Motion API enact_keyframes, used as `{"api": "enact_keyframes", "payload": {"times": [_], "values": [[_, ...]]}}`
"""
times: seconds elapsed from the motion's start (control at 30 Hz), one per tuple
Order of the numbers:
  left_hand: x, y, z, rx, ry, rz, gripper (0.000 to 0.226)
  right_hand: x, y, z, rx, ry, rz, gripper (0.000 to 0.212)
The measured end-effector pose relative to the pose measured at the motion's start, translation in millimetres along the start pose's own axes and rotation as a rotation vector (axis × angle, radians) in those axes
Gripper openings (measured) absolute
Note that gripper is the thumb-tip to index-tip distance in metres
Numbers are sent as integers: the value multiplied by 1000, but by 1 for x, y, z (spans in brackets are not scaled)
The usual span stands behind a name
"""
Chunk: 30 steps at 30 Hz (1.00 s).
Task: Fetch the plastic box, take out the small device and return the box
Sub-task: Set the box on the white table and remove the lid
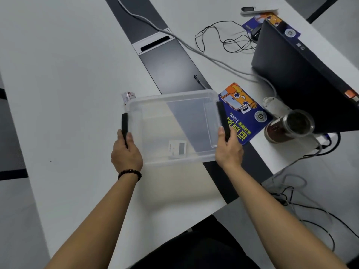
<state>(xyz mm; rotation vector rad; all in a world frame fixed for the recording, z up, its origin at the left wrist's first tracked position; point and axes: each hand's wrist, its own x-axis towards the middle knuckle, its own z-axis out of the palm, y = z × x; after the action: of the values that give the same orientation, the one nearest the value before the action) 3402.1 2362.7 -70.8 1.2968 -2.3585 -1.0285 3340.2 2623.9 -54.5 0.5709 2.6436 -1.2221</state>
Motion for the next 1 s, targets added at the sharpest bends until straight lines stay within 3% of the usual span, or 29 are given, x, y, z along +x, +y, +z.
{"api": "enact_keyframes", "payload": {"times": [0.2, 0.37, 0.57, 0.67, 0.77, 0.9, 1.0], "values": [[-2, 4, -1, 40, 79, -47, 55, 2, 8, 10, 172, 99, -30, 53], [1, 2, -4, 216, -6, 92, 58, 6, 7, 17, 20, 220, -93, 54], [7, 5, -7, 150, -102, 141, 54, 16, -3, 9, -182, 15, -195, 56], [5, 12, -18, 50, -112, 92, 49, 15, -7, 0, -44, -25, -173, 54], [-5, 19, -32, -38, -54, 162, 45, 3, -7, -8, 101, 11, -184, 52], [-11, 21, -55, -305, -125, 130, 47, -21, -14, -5, 108, 90, -240, 53], [-3, 0, -70, -373, -53, 107, 46, -41, -33, 6, 129, 45, -305, 56]]}}
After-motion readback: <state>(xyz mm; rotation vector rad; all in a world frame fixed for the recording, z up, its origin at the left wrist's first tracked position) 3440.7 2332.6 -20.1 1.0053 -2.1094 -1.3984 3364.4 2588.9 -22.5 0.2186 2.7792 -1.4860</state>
